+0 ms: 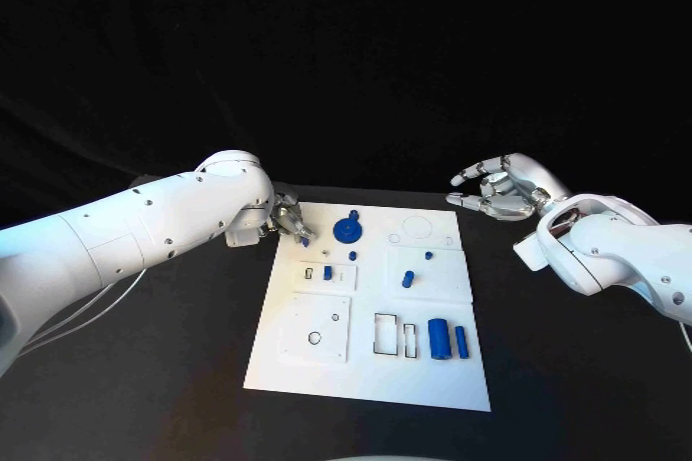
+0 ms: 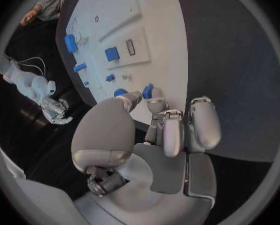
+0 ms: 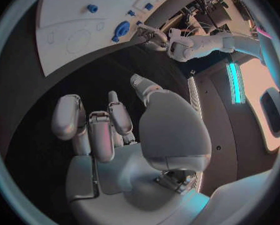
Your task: Assemble the parts on the task board
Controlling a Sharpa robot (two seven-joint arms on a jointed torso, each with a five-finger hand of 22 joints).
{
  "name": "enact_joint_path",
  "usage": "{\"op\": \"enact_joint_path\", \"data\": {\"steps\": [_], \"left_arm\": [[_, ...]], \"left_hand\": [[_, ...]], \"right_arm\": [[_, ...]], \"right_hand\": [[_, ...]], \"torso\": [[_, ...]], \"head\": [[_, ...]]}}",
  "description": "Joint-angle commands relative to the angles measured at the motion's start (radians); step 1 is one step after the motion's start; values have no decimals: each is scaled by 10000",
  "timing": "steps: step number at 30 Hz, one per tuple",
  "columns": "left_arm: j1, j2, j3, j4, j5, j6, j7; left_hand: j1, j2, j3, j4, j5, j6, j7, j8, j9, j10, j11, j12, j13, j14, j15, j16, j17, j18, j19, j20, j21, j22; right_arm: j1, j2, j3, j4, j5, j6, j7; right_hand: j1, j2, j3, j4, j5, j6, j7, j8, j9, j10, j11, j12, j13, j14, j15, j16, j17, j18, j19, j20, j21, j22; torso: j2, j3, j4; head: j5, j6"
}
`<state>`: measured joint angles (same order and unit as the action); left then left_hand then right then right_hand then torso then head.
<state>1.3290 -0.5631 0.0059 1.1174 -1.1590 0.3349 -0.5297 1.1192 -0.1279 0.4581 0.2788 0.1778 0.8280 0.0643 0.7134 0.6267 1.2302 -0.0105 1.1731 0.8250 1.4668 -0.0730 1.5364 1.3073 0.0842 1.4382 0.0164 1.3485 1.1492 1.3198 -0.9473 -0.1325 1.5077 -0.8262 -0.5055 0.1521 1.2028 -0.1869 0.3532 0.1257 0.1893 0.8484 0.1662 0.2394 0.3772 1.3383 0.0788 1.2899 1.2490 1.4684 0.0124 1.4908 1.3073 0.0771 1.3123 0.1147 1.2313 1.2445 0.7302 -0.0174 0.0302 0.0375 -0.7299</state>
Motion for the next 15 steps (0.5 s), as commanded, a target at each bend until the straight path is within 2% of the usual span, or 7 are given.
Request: {"op": "enact_joint_path", "data": {"steps": [1,4,6,10,15], "left_arm": [[8,1,-2,16,241,-68,88],[8,-25,-3,32,437,-163,101],[7,-55,-4,55,663,-235,114],[7,-100,-5,89,924,-324,132],[7,-267,-6,266,1230,-403,156]], "left_hand": [[466,173,241,-76,-21,57,-46,54,-14,21,-46,61,-6,793,-55,-34,1620,-27,-14,36,46,8],[1269,476,839,-484,-53,11,-117,152,30,31,-111,77,13,794,-112,-33,1623,-25,-17,18,49,16],[1555,528,1294,-657,-133,-13,-103,319,134,65,-109,102,46,794,-111,-35,1617,-30,-12,5,63,45],[1602,422,2113,-770,-191,-148,-78,642,340,72,-84,94,-19,793,-83,-39,1603,-34,-14,26,72,65],[1531,298,2553,-859,-191,-218,-84,813,438,60,-88,76,-93,783,-83,-55,1558,-33,-20,37,68,63]], "right_arm": [[-7,12,0,-5,-83,111,8],[-8,12,-1,-12,-83,114,6],[-9,11,-1,-15,-83,116,5],[-11,10,-3,-21,-83,119,3],[-17,7,-5,-31,-83,130,-3]], "right_hand": [[-68,34,-18,19,52,-73,-25,53,11,-61,-1,-33,4,447,-64,-62,215,190,-47,-13,-32,-9],[-68,34,-18,19,52,-73,-25,53,11,-61,-1,-33,4,447,-64,-62,215,190,-47,-13,-32,-9],[-68,34,-18,19,52,-73,-25,53,11,-61,-1,-33,4,447,-64,-62,215,190,-47,-13,-32,-9],[-68,34,-18,19,52,-73,-25,53,11,-61,-1,-33,4,447,-64,-62,215,190,-47,-13,-32,-9],[-68,34,-18,19,52,-73,-25,53,11,-61,-1,-33,4,447,-64,-62,215,190,-47,-13,-32,-9]], "torso": [[-8,-3,-2],[-12,-4,-6],[-10,-3,-5],[-5,-10,-6],[-19,-4,2]], "head": [[12,-13],[16,-18],[13,-21],[16,-21],[16,-26]]}}
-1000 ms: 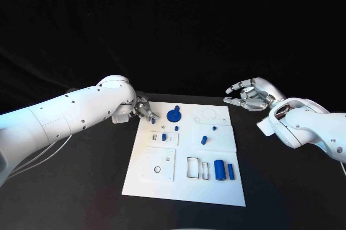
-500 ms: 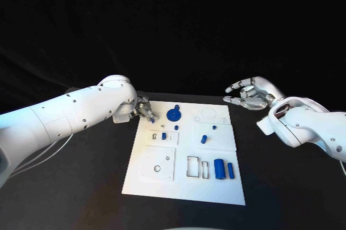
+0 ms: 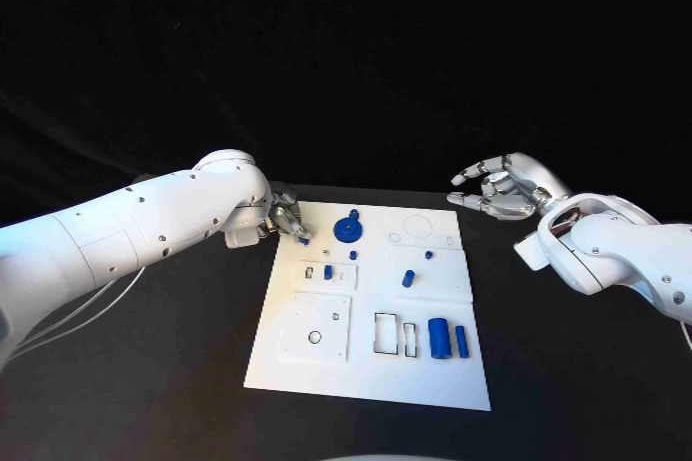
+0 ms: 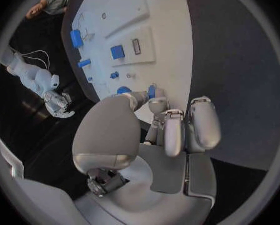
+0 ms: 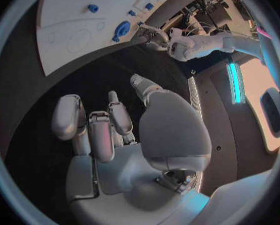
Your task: Assemble the parts on the task board
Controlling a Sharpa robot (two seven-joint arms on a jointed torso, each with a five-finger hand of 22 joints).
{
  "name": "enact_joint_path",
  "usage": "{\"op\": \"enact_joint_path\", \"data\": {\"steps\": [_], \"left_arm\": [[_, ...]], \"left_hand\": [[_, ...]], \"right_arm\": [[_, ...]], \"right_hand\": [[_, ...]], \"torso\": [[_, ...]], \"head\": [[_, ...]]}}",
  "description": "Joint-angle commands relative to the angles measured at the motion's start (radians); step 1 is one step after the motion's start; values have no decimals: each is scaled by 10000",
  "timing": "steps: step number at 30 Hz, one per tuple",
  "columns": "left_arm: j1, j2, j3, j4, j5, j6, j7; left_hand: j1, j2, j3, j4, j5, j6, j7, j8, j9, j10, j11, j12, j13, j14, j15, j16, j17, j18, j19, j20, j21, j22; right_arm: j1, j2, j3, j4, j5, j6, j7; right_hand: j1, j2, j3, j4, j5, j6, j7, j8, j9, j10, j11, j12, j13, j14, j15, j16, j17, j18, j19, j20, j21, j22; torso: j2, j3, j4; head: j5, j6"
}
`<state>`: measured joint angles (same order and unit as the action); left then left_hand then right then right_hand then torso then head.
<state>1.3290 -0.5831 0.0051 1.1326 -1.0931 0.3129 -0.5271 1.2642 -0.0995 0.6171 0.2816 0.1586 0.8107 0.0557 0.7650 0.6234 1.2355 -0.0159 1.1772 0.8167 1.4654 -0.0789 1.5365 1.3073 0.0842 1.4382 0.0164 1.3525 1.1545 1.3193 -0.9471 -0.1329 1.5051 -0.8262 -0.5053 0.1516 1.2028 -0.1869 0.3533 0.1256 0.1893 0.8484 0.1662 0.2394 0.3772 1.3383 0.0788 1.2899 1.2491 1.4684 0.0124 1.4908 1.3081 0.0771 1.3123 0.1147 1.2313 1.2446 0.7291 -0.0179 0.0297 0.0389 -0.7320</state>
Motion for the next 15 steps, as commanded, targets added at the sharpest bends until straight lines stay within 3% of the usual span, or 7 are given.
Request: {"op": "enact_joint_path", "data": {"steps": [1,6,15], "left_arm": [[6,-130,1,193,650,-213,134],[3,-429,3,611,940,-368,152],[-48,-1247,6,1943,1218,-892,230]], "left_hand": [[53,-26,1070,-915,1,-60,-1,340,493,18,-37,45,-7,798,-25,-53,1562,-33,-20,37,29,12],[15,-78,1217,-964,3,-76,-4,395,519,21,-40,43,-31,796,-29,-56,1553,-33,-19,35,31,18],[-113,-261,1637,-1131,35,-73,-29,541,571,147,-67,136,69,803,-47,-48,1566,-43,8,22,67,84]], "right_arm": [[-15,4,-2,-7,-83,130,2],[-28,1,-4,-13,-83,138,1],[-58,-13,-7,-26,-82,148,3]], "right_hand": [[-68,34,-19,20,51,-73,-25,53,11,-61,-1,-33,4,447,-64,-62,208,190,-47,-13,-33,-10],[-69,45,-34,39,79,-70,-28,66,14,-51,-3,-25,12,446,-66,-68,199,197,-62,-15,-60,-32],[-69,45,-34,39,79,-70,-28,66,14,-51,-3,-25,12,446,-66,-68,199,197,-62,-15,-60,-32]], "torso": [[-8,3,9],[-14,-1,26],[-18,-9,15]], "head": [[11,-4],[10,-7],[75,8]]}}
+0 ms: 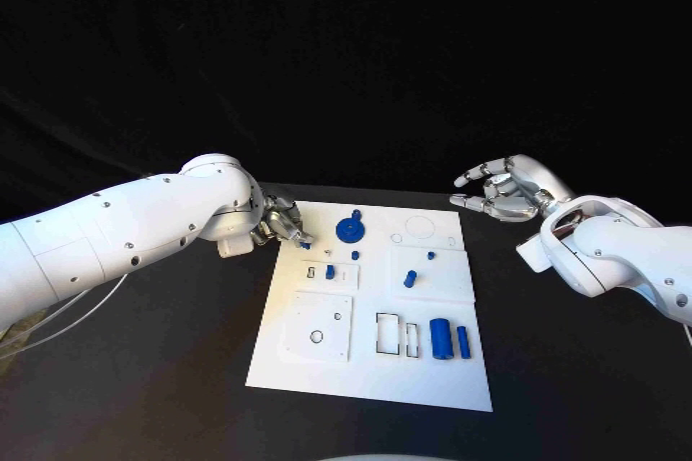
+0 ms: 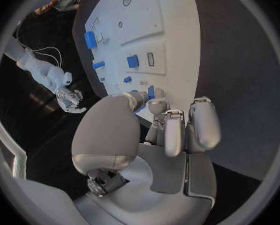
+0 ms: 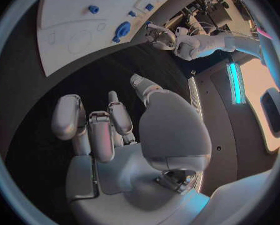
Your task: Assemble the parts on the task board
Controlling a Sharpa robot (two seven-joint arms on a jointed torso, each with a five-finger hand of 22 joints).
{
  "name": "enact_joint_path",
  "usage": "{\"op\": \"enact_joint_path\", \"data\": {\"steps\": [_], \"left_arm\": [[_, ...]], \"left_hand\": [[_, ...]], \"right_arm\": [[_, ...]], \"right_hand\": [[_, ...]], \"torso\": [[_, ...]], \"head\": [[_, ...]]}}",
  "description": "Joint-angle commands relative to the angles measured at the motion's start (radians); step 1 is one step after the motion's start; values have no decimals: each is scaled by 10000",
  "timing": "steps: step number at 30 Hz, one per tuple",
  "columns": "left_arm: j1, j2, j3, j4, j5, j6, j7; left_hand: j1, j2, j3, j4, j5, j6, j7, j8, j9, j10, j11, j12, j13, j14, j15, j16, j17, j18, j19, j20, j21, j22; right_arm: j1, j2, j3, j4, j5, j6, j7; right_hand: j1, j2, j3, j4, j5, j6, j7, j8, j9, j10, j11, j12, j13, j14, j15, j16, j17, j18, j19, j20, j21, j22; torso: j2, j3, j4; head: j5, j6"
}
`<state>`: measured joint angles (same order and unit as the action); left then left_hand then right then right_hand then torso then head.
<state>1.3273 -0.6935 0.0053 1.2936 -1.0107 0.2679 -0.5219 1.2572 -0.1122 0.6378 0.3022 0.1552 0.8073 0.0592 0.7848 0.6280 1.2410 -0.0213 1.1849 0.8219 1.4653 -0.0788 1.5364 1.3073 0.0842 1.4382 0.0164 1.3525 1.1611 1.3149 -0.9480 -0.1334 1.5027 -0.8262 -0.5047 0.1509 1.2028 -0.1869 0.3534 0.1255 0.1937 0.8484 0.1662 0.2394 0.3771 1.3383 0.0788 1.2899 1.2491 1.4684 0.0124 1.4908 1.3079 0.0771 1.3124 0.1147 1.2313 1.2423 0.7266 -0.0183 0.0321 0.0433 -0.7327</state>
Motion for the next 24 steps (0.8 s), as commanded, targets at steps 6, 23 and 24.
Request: {"op": "enact_joint_path", "data": {"steps": [6,23,24], "left_arm": [[-179,-562,4,1059,276,-739,254],[-526,-803,-6,1680,-371,-901,307],[-540,-805,-7,1699,-417,-875,304]], "left_hand": [[-117,-251,1636,-1425,80,-11,-79,408,537,200,-26,151,159,816,-58,-30,1610,-53,28,14,98,74],[-244,-389,2047,-1569,106,61,-106,503,535,329,-54,236,269,828,-78,-11,1646,-66,60,-5,146,153],[-250,-396,2065,-1577,106,62,-106,506,534,333,-55,239,272,828,-78,-11,1648,-65,59,-6,144,149]], "right_arm": [[-34,-9,-3,-10,-78,144,11],[-79,4,-5,-21,-74,144,32],[-79,2,-5,-21,-74,144,32]], "right_hand": [[-72,46,-45,50,43,-69,-29,70,15,-49,-4,-24,12,443,-67,-74,189,198,-65,-16,-67,-14],[-75,48,-56,62,51,-70,-30,76,16,-69,-6,-50,-17,438,-68,-83,167,206,-85,-17,-97,-39],[-75,48,-56,62,51,-70,-30,76,16,-69,-6,-50,-17,438,-68,-83,167,206,-85,-17,-97,-39]], "torso": [[12,-10,-9],[47,-2,-29],[47,-3,-29]], "head": [[65,9],[133,-22],[133,-31]]}}
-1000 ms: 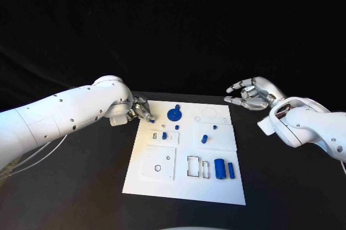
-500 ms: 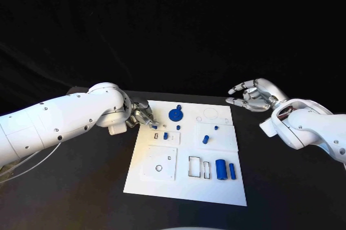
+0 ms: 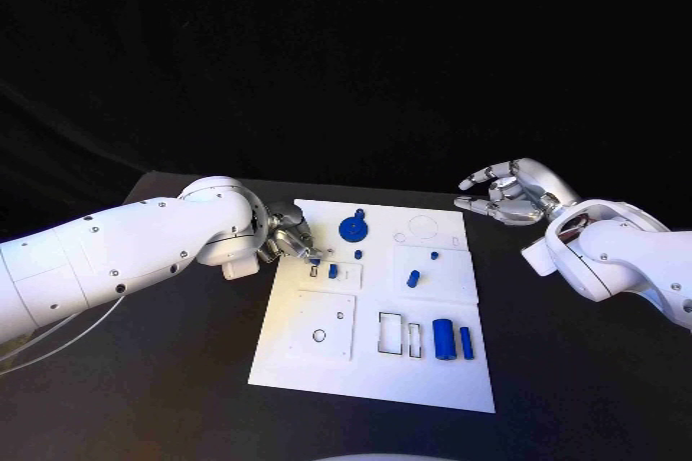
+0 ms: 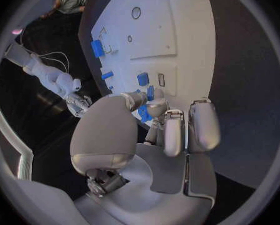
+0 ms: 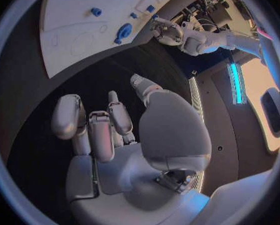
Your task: Assemble the parts on the task board
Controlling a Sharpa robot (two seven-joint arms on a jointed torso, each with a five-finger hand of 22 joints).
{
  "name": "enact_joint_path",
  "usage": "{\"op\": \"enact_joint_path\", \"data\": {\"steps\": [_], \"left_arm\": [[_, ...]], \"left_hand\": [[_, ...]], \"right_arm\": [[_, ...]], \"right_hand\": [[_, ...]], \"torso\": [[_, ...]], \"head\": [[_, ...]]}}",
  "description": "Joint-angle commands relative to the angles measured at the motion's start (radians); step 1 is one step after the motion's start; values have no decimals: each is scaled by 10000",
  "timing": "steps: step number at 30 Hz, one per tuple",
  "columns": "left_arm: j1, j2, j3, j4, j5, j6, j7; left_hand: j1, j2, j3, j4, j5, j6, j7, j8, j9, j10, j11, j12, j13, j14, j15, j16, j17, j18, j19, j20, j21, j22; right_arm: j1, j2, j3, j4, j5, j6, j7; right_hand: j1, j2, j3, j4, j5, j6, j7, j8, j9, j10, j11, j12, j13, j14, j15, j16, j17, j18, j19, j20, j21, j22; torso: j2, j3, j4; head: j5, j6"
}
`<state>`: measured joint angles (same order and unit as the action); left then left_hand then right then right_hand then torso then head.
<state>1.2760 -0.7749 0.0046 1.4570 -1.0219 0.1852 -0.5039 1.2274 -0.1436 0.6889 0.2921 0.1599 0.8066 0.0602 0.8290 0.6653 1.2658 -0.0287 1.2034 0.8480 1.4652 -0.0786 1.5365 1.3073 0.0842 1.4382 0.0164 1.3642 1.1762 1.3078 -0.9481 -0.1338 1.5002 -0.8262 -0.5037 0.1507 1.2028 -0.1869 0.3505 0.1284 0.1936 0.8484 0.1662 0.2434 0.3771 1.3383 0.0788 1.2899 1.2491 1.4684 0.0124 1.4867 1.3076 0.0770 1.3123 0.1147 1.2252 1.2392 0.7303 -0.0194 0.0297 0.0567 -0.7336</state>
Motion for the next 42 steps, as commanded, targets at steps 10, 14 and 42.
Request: {"op": "enact_joint_path", "data": {"steps": [10,14,42], "left_arm": [[-200,25,-2,110,-890,53,105],[-273,42,-3,96,-1038,142,90],[-384,13,-6,178,-1404,460,57]], "left_hand": [[-38,-161,1786,-1574,84,103,-128,116,158,146,6,95,66,840,-91,7,1689,-73,76,-17,56,45],[-77,-199,1889,-1625,93,112,-133,139,158,165,0,107,80,842,-97,11,1697,-76,83,-22,67,62],[-205,-305,2117,-1750,147,151,-151,215,160,278,-17,209,226,854,-107,31,1743,-94,119,-36,125,163]], "right_arm": [[-11,-13,-1,22,-67,134,36],[-11,-22,-1,27,-64,134,37],[-11,-50,-1,41,-46,139,55]], "right_hand": [[-75,48,-27,33,52,-70,-30,36,16,-69,-5,-50,-17,438,-69,-42,170,206,-85,-17,-36,-9],[-75,48,-27,33,52,-70,-30,36,16,-69,-5,-50,-17,438,-69,-42,170,206,-85,-17,-36,-9],[-80,54,-37,46,59,-69,-32,42,17,-72,-6,-55,-23,438,-70,-43,170,208,-89,-18,-46,-16]], "torso": [[16,11,-7],[22,3,-13],[0,1,4]], "head": [[-8,-56],[-20,-75],[-20,-153]]}}
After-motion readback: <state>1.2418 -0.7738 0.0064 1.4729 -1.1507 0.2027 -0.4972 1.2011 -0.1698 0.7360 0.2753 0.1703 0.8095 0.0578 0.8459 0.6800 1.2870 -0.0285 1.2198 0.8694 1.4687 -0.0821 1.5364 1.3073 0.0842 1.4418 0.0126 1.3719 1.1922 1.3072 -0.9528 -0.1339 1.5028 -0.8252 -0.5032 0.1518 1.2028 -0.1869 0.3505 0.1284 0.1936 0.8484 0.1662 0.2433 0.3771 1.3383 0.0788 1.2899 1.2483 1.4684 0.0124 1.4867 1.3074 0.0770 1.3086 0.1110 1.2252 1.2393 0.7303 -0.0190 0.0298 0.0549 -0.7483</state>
